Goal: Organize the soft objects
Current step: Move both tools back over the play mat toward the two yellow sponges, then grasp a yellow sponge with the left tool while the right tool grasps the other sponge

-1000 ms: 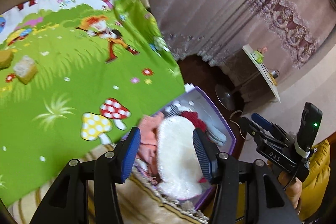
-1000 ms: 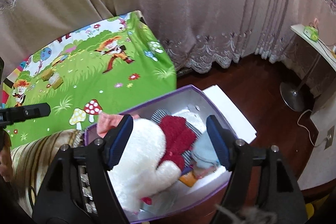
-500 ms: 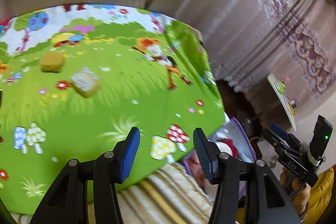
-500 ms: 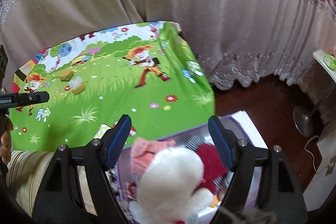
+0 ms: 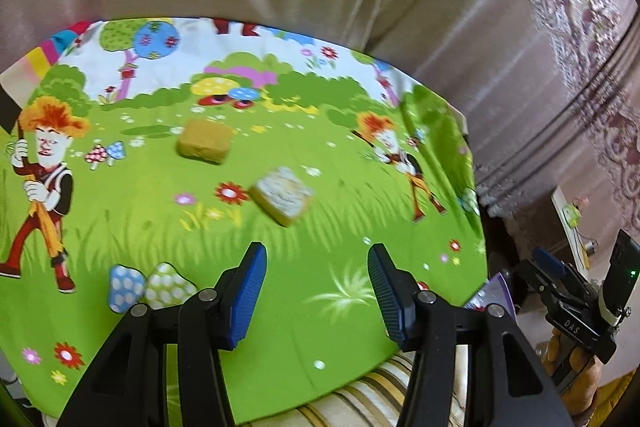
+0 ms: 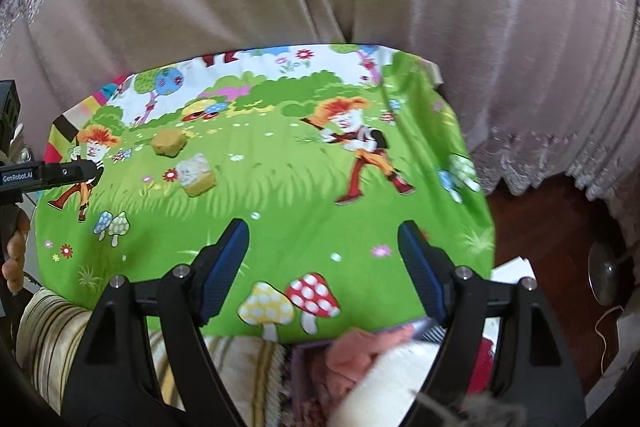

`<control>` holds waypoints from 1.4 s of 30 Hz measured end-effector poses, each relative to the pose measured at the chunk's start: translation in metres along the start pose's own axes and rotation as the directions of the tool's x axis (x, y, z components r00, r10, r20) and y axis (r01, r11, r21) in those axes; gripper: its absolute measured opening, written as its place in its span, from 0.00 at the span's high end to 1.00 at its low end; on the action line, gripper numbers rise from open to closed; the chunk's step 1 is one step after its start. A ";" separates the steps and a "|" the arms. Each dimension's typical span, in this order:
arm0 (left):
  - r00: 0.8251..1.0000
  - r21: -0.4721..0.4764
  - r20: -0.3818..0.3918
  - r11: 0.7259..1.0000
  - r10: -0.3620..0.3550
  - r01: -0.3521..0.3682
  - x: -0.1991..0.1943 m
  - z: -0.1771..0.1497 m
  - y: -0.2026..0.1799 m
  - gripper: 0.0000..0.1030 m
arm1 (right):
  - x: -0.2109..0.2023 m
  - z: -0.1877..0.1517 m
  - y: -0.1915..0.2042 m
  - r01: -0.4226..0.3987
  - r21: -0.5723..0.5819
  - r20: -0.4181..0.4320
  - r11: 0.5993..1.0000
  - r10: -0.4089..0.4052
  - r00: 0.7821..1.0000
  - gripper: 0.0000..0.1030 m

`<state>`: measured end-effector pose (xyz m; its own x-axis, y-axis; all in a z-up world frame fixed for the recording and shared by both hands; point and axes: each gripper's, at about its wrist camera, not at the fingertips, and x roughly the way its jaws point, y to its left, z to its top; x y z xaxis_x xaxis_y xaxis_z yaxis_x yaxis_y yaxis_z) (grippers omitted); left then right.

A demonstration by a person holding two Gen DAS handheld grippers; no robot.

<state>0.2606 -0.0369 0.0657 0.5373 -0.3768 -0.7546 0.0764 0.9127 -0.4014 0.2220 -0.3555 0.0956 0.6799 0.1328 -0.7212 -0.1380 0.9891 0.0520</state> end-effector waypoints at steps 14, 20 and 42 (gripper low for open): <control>0.993 -0.095 0.016 0.989 0.115 -0.113 0.030 0.034 0.068 0.28 | 0.087 0.038 0.087 -0.143 -0.125 -0.064 0.982 0.135 0.989 0.17; 0.986 -0.130 0.022 0.978 0.165 -0.161 0.045 0.045 0.093 0.24 | 0.139 0.042 0.125 -0.208 -0.181 -0.122 0.961 0.188 0.975 0.17; 0.971 0.063 -0.005 0.969 0.239 -0.238 0.147 0.096 0.094 0.00 | 0.248 0.037 0.182 -0.279 -0.270 -0.223 0.922 0.222 0.949 0.32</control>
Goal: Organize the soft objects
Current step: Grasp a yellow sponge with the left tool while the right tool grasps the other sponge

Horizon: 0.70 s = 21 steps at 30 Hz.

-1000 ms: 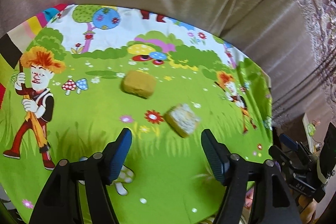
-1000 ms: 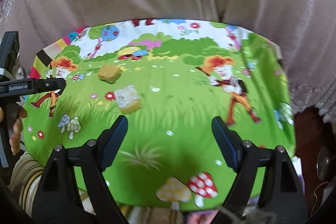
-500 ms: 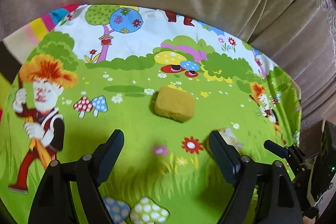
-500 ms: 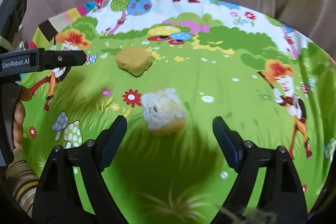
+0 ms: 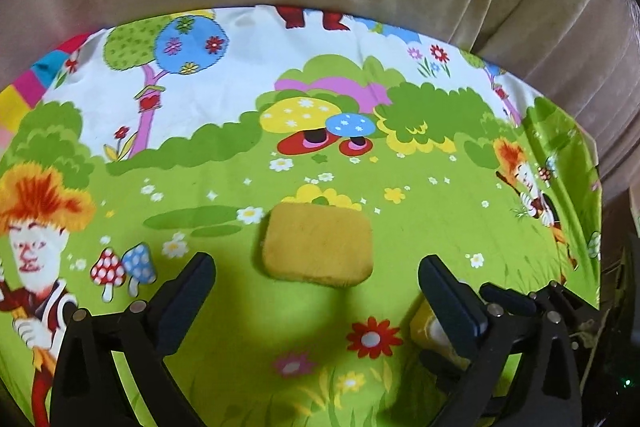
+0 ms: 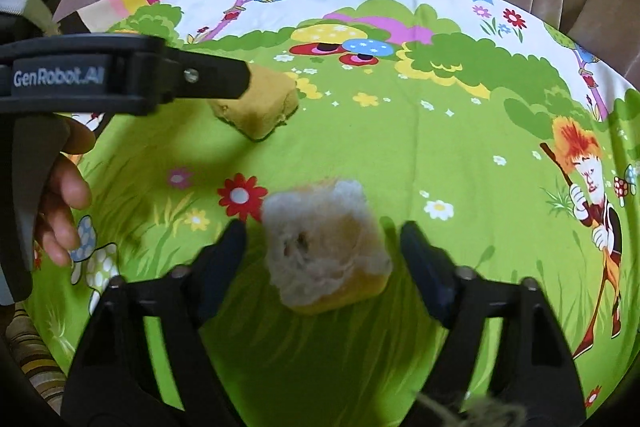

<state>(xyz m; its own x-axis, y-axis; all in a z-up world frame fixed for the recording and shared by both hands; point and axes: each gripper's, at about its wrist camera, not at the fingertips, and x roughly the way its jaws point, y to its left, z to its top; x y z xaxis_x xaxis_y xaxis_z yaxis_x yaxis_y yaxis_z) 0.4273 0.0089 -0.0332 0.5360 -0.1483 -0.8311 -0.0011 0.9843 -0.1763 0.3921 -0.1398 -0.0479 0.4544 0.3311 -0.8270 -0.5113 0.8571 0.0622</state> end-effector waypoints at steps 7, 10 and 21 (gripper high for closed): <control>0.998 0.062 -0.047 0.998 0.028 -0.025 0.026 0.006 -0.009 0.00 | 0.002 -0.002 0.000 -0.009 0.009 -0.008 1.000 0.009 1.000 0.42; 0.997 0.077 -0.067 0.996 0.048 -0.043 0.036 0.005 -0.008 0.00 | 0.001 -0.004 -0.002 -0.005 0.027 -0.012 1.000 0.005 1.000 0.43; 0.993 0.084 -0.094 0.994 0.073 -0.065 0.039 -0.006 -0.003 0.36 | -0.008 -0.011 -0.004 0.021 0.058 -0.012 0.998 -0.020 1.000 0.47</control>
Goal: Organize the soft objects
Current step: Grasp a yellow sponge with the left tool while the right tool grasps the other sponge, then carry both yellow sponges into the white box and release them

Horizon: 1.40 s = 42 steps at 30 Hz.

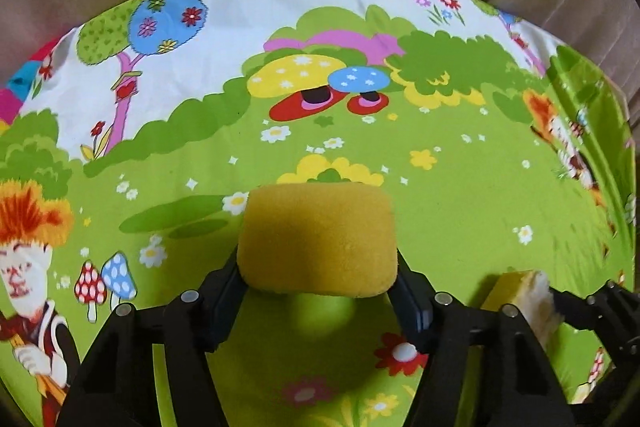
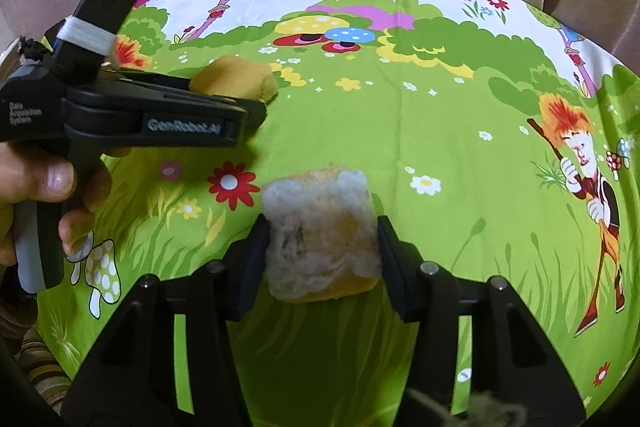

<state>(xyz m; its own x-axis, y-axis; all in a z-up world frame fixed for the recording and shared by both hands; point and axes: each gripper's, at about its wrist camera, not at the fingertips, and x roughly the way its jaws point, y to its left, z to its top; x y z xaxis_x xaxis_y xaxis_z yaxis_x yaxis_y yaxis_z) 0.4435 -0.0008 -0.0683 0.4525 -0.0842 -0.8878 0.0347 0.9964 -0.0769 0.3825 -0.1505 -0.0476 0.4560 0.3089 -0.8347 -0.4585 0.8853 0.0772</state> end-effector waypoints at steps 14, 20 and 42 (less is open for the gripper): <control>0.998 -0.024 0.046 0.999 -0.040 0.042 -0.062 -0.047 -0.008 0.37 | -0.041 -0.024 -0.002 0.010 0.045 0.024 0.999 -0.011 1.000 0.47; 0.994 -0.023 0.083 0.997 -0.078 0.080 -0.099 -0.069 -0.020 0.37 | -0.067 -0.036 0.001 0.015 0.062 0.043 0.998 -0.017 0.999 0.47; 0.959 0.063 0.182 0.976 -0.218 0.210 -0.210 -0.151 -0.099 0.37 | -0.216 -0.112 -0.014 0.103 0.164 0.151 0.981 -0.128 0.980 0.47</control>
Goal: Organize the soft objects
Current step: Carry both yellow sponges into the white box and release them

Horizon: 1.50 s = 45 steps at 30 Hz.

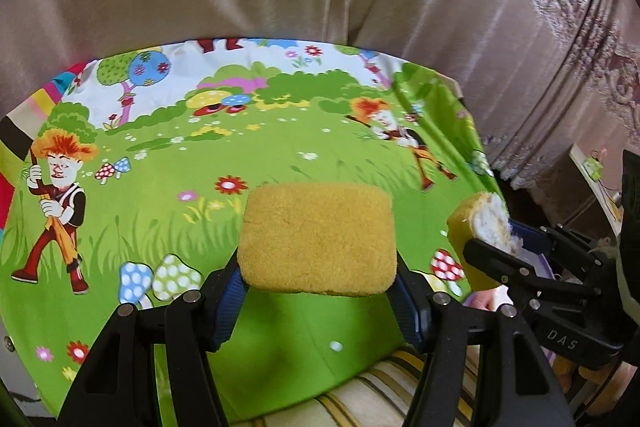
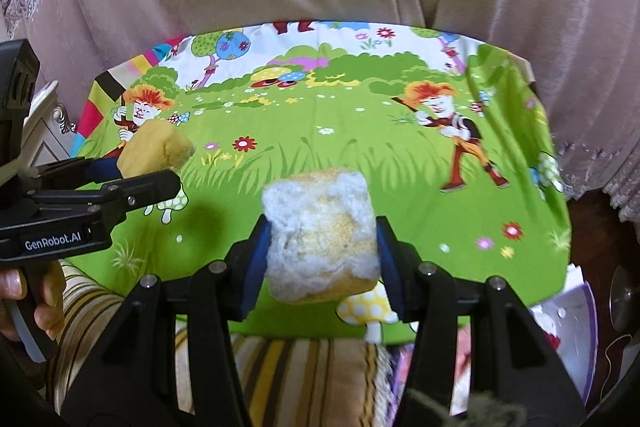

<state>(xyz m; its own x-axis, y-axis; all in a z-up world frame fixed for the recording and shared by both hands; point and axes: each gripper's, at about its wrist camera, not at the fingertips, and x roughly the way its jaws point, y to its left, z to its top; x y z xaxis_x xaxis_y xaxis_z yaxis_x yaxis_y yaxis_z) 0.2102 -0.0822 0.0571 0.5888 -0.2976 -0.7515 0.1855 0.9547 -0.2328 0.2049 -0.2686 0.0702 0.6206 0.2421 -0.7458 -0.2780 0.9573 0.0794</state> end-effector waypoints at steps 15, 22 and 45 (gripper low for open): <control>0.996 0.089 0.006 0.992 -0.089 0.088 -0.029 -0.031 -0.068 0.37 | -0.066 -0.037 -0.032 0.062 0.048 0.041 0.997 -0.064 0.997 0.47; 0.992 0.147 -0.021 0.981 -0.123 0.125 -0.029 -0.043 -0.100 0.37 | -0.084 -0.056 -0.050 0.092 0.075 0.034 0.993 -0.094 0.995 0.47; 0.960 0.413 -0.150 0.867 -0.238 0.280 -0.006 -0.074 -0.268 0.37 | -0.154 -0.136 -0.184 0.342 0.288 -0.045 0.894 -0.344 0.938 0.47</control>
<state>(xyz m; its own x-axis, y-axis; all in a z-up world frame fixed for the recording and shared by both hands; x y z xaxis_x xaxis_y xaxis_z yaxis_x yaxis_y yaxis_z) 0.0987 -0.3362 0.0779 0.4025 -0.5124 -0.7586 0.6501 0.7434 -0.1573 0.0604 -0.5033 0.0803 0.6450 -0.1095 -0.7563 0.1751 0.9845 0.0068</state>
